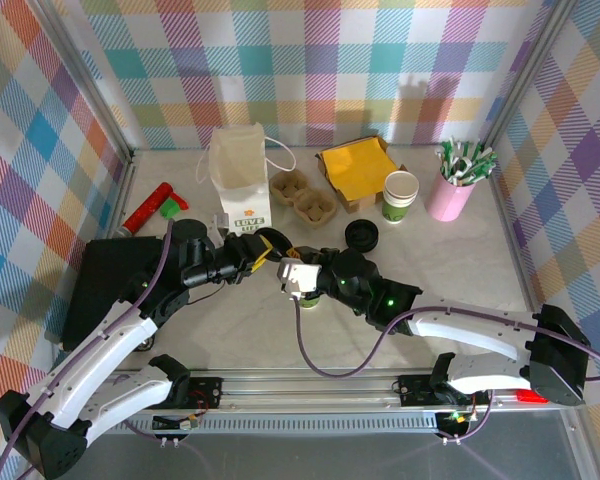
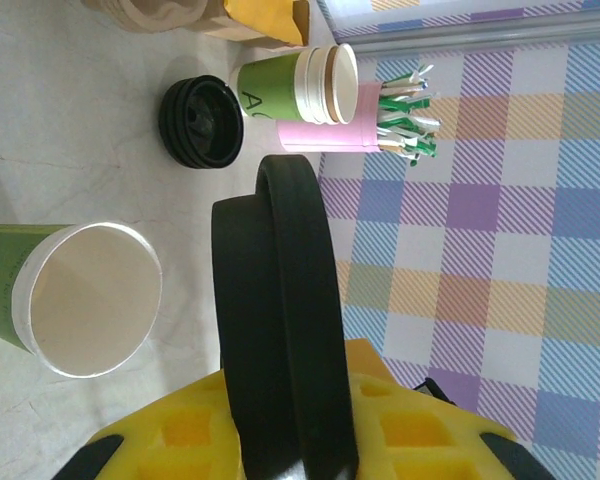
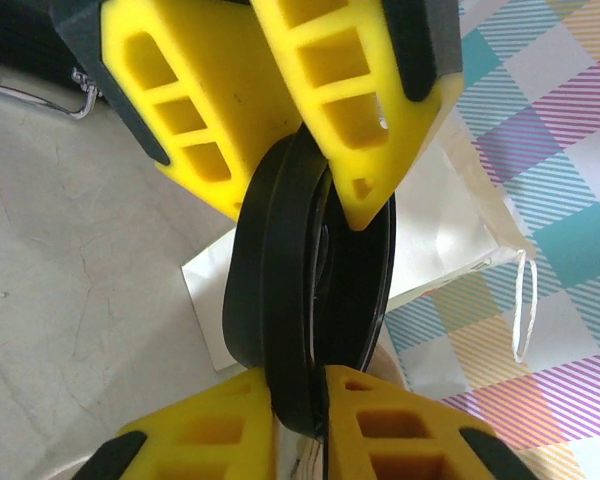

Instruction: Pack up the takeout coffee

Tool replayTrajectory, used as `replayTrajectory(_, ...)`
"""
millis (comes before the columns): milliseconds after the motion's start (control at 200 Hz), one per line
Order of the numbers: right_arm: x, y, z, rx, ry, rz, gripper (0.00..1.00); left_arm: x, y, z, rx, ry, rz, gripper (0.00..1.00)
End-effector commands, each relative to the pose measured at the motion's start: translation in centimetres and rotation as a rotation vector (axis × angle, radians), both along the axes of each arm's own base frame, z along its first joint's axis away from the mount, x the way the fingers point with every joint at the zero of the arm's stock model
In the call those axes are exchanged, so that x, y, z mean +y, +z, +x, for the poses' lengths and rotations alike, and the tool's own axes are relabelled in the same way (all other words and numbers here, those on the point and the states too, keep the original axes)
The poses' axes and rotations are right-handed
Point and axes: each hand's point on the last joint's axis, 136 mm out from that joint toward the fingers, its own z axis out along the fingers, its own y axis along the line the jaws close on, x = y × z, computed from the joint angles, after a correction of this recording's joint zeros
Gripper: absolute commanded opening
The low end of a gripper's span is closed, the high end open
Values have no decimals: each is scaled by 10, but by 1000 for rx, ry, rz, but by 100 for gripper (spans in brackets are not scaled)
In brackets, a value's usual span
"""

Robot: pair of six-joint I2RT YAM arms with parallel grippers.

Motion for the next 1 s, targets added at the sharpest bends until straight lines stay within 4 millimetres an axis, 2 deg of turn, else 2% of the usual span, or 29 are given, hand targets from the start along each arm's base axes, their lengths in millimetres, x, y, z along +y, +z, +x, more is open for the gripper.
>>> replayTrajectory(0,3,29,4,-8,-34,74,9,1,9,-10,16,-25,-11,15)
replayTrajectory(55,0,28,4,15,-47,73,5,3,11,-10,2,-22,5,24)
replayTrajectory(145,-6,31,3,74,-71,98,2,6,21,-10,-69,-35,46,56)
replayTrajectory(195,-11,32,0,121,-86,112,0,11,27,-10,-107,-34,88,69)
replayTrajectory(270,-19,36,-4,203,-108,145,0,20,38,-10,-172,-24,160,78)
replayTrajectory(440,-40,48,-14,470,-164,253,0,39,64,-8,-357,6,287,86)
replayTrajectory(630,-74,61,-17,877,-237,499,0,60,72,-4,-502,69,404,87)
replayTrajectory(810,-92,68,-23,1209,-244,684,0,62,60,0,-538,81,433,88)
replayTrajectory(995,-83,57,-34,1578,-211,752,0,54,39,4,-492,39,447,87)
